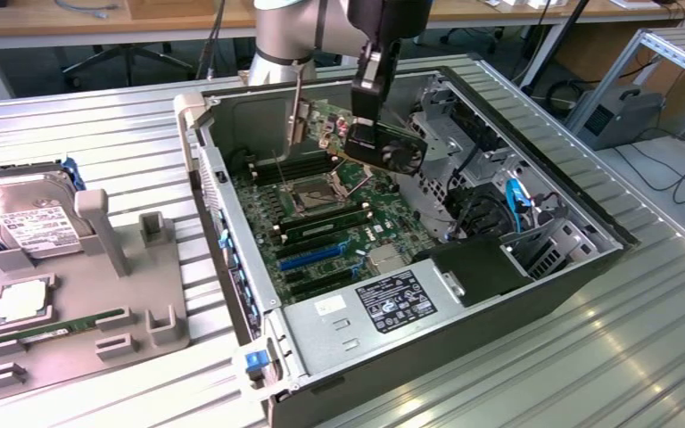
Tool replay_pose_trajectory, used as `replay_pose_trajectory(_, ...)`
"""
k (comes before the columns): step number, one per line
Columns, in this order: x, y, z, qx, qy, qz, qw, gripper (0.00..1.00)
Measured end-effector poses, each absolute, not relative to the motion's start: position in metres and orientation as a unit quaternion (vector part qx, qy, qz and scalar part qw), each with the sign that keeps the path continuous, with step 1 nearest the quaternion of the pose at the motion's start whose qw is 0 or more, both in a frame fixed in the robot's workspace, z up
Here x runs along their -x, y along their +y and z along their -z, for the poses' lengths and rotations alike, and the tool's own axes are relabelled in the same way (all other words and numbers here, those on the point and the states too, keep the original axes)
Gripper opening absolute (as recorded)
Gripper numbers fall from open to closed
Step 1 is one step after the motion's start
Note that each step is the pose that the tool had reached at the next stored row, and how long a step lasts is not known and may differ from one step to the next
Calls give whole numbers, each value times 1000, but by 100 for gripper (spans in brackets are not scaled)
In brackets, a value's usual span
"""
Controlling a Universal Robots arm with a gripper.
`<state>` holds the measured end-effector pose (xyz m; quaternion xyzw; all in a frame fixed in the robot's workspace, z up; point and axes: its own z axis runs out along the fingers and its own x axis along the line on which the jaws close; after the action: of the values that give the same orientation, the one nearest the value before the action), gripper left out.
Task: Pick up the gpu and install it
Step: 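Insert the gpu into the slot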
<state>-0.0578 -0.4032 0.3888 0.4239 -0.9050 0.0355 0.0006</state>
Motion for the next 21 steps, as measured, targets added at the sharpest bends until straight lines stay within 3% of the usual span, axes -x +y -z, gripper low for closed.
replay_pose_trajectory(21, 58, -403, -389, -465, -885, -35, -1, 27)
